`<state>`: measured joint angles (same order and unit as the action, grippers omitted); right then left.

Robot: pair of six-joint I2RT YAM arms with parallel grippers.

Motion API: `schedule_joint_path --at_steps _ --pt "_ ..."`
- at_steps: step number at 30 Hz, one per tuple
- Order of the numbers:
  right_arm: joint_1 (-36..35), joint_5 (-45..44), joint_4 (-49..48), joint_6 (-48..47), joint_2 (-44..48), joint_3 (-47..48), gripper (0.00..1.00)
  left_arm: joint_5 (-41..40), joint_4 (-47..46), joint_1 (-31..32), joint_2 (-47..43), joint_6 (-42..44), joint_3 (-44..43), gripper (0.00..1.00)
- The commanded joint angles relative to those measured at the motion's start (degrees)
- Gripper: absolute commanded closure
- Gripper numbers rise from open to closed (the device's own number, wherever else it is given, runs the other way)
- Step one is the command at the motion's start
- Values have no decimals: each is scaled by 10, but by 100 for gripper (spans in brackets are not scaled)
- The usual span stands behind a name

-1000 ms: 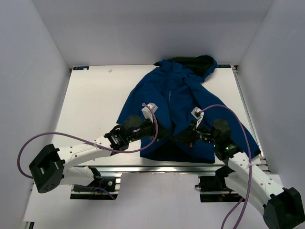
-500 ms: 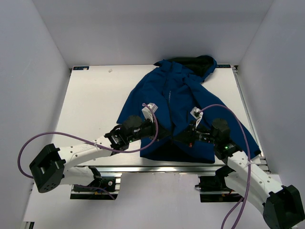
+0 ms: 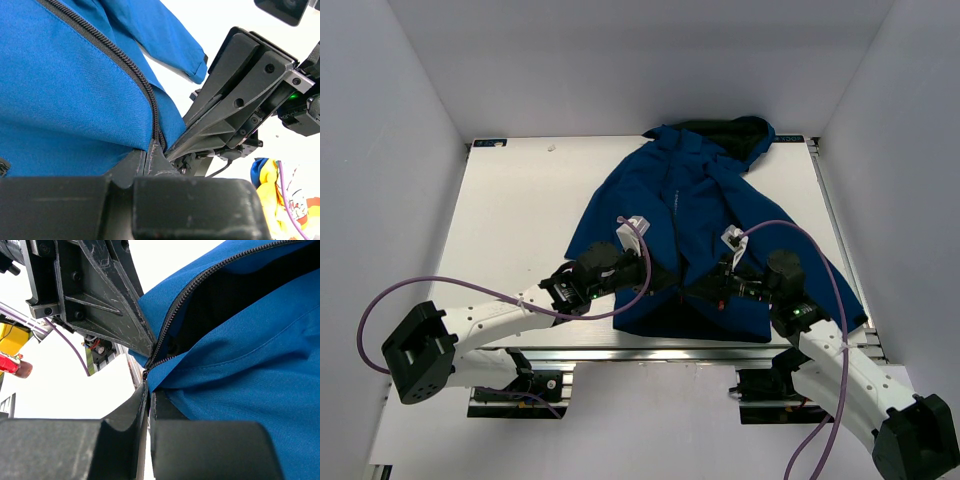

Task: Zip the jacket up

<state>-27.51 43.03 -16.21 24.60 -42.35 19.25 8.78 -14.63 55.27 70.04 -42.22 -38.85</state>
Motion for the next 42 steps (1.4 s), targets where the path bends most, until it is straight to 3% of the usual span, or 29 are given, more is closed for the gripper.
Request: schedule_joint_path --at_steps 1,13,42 --pt "-3 7 -20 -10 4 4 100 -5 4 2 -5 -8 -9 100" --pt "-4 15 -20 -12 -3 -1 100 -30 4 3 -39 -22 4 100" --pt "-4 25 -26 -15 2 26 100 -6 0 2 -25 -9 -2 100"
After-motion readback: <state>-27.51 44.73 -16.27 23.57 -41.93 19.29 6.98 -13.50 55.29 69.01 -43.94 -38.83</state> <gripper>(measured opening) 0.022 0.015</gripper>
